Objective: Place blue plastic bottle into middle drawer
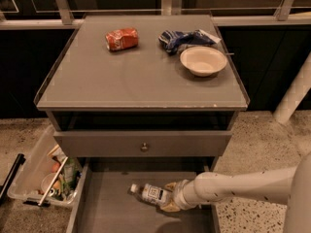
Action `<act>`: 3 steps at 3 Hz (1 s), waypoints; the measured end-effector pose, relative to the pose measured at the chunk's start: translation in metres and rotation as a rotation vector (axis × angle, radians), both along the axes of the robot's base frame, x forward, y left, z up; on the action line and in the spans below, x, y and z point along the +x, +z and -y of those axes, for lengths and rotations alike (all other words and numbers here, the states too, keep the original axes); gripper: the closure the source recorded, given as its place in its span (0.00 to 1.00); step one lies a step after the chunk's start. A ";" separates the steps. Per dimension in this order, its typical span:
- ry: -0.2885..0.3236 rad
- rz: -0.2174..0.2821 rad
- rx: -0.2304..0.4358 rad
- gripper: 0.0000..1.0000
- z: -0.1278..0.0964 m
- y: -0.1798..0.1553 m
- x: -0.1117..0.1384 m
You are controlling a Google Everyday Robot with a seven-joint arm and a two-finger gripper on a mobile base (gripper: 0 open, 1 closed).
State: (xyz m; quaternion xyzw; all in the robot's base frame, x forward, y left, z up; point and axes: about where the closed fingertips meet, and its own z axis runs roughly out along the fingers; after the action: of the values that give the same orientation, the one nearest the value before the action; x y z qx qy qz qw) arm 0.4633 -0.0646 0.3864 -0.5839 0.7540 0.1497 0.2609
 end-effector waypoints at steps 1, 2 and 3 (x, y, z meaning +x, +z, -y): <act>0.000 -0.001 0.000 0.81 0.000 -0.001 0.000; 0.000 -0.001 0.000 0.59 0.000 -0.001 0.000; 0.000 -0.001 0.000 0.35 0.000 -0.001 0.000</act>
Offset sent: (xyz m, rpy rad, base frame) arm -0.0001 0.0003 -0.0013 -0.0004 0.0014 0.0003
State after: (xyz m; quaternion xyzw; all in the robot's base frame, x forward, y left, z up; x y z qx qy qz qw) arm 0.4631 -0.0643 0.3851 -0.5840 0.7541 0.1500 0.2603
